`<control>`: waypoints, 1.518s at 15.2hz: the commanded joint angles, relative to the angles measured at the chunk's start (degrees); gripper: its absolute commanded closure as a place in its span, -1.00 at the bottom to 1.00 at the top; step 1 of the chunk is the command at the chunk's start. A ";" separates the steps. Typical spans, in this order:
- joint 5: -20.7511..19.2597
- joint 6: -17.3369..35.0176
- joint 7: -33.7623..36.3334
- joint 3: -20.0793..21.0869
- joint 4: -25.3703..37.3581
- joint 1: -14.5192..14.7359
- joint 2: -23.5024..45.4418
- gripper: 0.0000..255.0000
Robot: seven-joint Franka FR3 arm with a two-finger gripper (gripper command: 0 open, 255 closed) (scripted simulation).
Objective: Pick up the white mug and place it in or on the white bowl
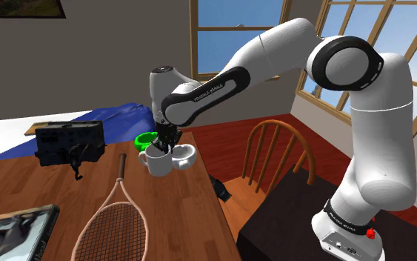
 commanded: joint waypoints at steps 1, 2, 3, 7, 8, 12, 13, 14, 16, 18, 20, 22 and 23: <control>0.35 -0.82 -2.31 -0.47 1.35 -1.51 0.43 1.00; 0.54 -1.11 -3.56 -0.72 1.88 -2.36 0.61 1.00; 0.73 -1.43 -4.80 -0.98 2.48 -3.19 0.84 1.00; 1.37 -3.00 -9.65 -2.02 5.65 -6.39 2.27 1.00; 1.51 -3.48 -10.83 -2.27 6.64 -7.16 2.76 1.00; 1.97 -5.73 -15.42 -3.28 11.48 -10.09 5.23 1.00; 2.07 -6.39 -16.54 -3.52 12.93 -10.78 5.99 1.00; 2.12 -6.82 -17.22 -3.66 13.87 -11.20 6.49 1.00; 1.97 -5.57 -17.12 -3.75 13.14 -11.18 7.03 1.00; 1.81 -4.36 -17.01 -3.84 12.52 -11.15 7.63 1.00; 1.64 -3.16 -16.91 -3.95 11.94 -11.11 8.26 1.00; 1.47 -1.98 -16.80 -4.06 11.41 -11.06 8.92 1.00; 1.38 -1.40 -16.74 -4.11 11.18 -11.04 9.27 1.00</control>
